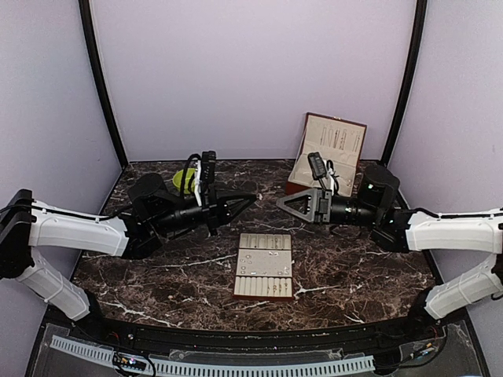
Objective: Organize the mixed jewelry
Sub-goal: Pass from the left arm to the right
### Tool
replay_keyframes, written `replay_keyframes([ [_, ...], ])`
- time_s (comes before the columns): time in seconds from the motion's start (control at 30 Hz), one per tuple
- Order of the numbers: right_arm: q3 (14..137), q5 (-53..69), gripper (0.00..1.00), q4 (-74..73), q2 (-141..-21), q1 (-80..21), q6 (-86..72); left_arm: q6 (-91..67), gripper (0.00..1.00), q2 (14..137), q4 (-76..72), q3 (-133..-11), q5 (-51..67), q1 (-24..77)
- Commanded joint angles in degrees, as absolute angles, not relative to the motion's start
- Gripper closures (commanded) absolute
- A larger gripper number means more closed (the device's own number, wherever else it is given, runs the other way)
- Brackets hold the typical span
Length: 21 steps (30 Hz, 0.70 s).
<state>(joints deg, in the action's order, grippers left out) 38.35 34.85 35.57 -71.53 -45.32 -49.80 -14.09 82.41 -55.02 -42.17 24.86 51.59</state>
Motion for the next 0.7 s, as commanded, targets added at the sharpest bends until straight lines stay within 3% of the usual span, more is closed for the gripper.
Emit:
replay_keyframes([
  [0.0,41.1,35.6,0.45,42.0,-74.4,-46.8,-52.3,-12.7,1.0,82.8,-60.6,-43.3,26.2,52.0],
  [0.4,45.8,36.6,0.51,44.5,-79.0,-48.8,-52.5,-14.7,1.0,83.6,-64.2,-42.1,26.7,52.1],
  [0.67,47.4,37.1,0.63,43.9,-79.7,-49.3,-51.5,-15.0,1.0,83.6,-64.5,-41.9,26.7,52.1],
])
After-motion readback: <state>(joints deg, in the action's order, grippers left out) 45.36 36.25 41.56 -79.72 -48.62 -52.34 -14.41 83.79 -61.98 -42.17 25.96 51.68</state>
